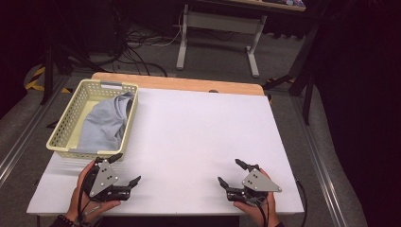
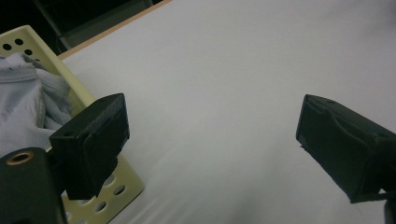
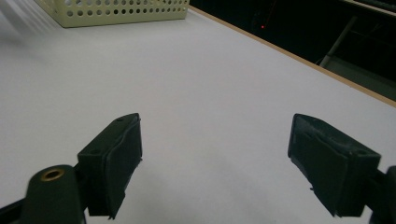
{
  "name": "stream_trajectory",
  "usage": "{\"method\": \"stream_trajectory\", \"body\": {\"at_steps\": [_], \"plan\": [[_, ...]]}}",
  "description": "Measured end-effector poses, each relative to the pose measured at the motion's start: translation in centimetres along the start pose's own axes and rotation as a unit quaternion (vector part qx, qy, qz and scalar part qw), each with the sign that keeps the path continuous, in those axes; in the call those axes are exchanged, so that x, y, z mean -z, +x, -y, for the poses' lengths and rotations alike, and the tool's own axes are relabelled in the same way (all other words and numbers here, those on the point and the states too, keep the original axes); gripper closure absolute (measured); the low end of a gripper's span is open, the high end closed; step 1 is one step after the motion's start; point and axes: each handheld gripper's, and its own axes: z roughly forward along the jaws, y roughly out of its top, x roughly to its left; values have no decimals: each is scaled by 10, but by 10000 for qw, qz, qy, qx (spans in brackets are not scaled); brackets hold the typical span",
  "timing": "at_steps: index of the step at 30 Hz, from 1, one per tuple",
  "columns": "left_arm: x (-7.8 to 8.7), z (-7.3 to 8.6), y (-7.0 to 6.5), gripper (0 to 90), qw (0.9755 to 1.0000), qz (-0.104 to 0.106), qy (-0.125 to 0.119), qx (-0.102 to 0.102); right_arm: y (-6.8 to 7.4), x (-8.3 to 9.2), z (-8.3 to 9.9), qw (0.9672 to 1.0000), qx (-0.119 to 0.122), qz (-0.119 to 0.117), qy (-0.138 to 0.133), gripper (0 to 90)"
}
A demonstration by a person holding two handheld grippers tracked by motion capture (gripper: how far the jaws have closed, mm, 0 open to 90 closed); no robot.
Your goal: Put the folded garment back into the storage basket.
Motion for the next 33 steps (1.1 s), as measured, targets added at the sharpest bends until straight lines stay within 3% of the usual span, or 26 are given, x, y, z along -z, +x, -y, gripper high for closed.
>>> {"method": "stream_trajectory", "body": {"at_steps": [11, 21, 26, 33], "plan": [[-4, 2, 2, 83, 9998, 178, 74, 65, 2, -4, -1, 9998, -127, 162, 0, 139], [-7, 1, -1, 81, 9996, 120, 245, -102, 2, -5, 0, 9996, -78, 258, 66, 140], [-9, 1, -1, 80, 9995, 144, 286, -85, -2, -7, 2, 9995, -181, 265, 82, 140], [-11, 1, -4, 79, 9992, 164, 344, -106, -2, -6, 1, 9994, -145, 301, 88, 140]]}}
